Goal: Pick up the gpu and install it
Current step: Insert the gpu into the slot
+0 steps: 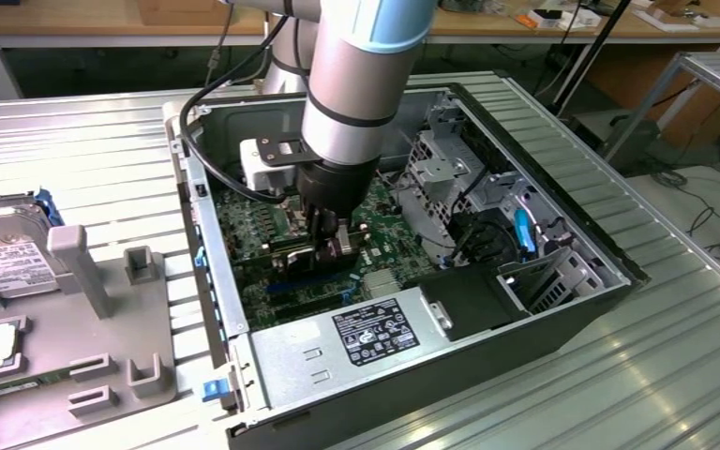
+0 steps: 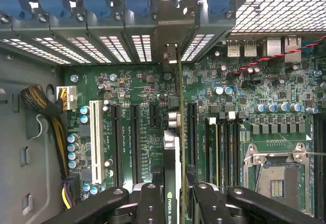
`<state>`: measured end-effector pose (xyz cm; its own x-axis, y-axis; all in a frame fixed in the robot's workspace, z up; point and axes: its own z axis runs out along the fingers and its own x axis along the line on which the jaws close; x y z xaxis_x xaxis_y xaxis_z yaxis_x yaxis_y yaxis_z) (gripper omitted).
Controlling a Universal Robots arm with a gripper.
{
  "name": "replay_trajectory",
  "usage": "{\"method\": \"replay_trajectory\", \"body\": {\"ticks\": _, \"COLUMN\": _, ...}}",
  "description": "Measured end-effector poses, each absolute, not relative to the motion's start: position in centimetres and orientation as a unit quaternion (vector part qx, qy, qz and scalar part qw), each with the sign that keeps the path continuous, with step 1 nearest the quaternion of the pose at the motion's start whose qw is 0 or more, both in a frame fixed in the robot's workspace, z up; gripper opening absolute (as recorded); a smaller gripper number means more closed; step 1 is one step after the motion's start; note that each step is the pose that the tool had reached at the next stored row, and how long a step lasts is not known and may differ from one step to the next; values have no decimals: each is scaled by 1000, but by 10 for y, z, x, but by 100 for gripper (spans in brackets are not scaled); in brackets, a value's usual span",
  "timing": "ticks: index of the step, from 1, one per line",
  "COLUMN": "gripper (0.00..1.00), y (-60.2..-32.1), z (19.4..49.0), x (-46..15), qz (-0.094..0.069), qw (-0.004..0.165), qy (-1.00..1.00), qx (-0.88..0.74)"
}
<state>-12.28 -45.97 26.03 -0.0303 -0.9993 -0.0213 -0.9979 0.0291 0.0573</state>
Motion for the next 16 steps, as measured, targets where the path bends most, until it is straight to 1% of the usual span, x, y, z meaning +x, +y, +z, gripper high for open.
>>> {"method": "replay_trajectory", "body": {"ticks": 6, "gripper": 27, "y": -460, "z": 263, "x": -123, "qz": -23, "qw": 17, "qy": -717, "qx": 696}}
{"method": "replay_trajectory", "body": {"ticks": 16, "gripper": 27, "y": -460, "z": 257, "x": -123, "qz": -23, "qw": 17, "qy": -717, "qx": 696}}
